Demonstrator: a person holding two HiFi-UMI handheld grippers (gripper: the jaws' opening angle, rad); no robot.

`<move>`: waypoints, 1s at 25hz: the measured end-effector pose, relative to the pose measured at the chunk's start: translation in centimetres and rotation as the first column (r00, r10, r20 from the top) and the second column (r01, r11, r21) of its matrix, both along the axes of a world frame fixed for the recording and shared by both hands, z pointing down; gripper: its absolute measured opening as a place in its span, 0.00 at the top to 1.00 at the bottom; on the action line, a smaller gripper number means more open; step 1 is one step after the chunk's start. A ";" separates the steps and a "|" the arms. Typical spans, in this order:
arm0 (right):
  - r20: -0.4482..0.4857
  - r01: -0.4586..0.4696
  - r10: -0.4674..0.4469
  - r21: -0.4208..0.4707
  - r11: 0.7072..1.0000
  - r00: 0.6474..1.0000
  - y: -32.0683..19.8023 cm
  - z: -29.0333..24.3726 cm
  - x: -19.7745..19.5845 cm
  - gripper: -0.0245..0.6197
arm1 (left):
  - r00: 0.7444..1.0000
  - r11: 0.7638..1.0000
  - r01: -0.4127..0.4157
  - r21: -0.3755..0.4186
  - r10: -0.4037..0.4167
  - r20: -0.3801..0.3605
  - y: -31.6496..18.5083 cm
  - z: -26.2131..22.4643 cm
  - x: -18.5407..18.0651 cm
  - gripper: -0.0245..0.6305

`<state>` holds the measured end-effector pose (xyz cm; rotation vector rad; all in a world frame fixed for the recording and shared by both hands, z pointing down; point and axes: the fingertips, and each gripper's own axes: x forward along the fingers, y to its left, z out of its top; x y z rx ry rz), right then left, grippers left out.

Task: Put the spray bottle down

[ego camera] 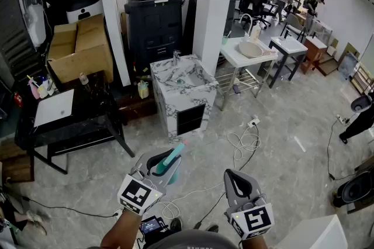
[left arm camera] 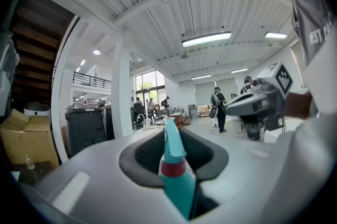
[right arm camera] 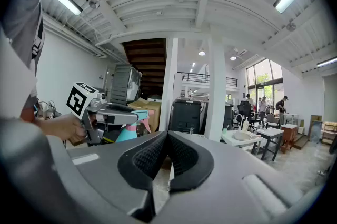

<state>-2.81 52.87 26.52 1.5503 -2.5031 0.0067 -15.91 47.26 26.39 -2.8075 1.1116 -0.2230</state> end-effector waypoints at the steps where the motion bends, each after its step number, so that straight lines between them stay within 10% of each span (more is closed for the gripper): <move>1: 0.000 -0.001 0.001 0.000 1.000 1.000 0.0 0.0 0.0 0.96 | 1.000 1.000 -0.002 -0.001 0.002 0.001 0.0 0.2 0.0 0.83; 25: 0.051 -0.073 0.072 0.011 0.997 0.996 -2.0 0.1 -2.3 0.96 | 0.999 0.999 -0.040 -0.004 0.040 -0.010 -2.0 0.9 -3.4 0.83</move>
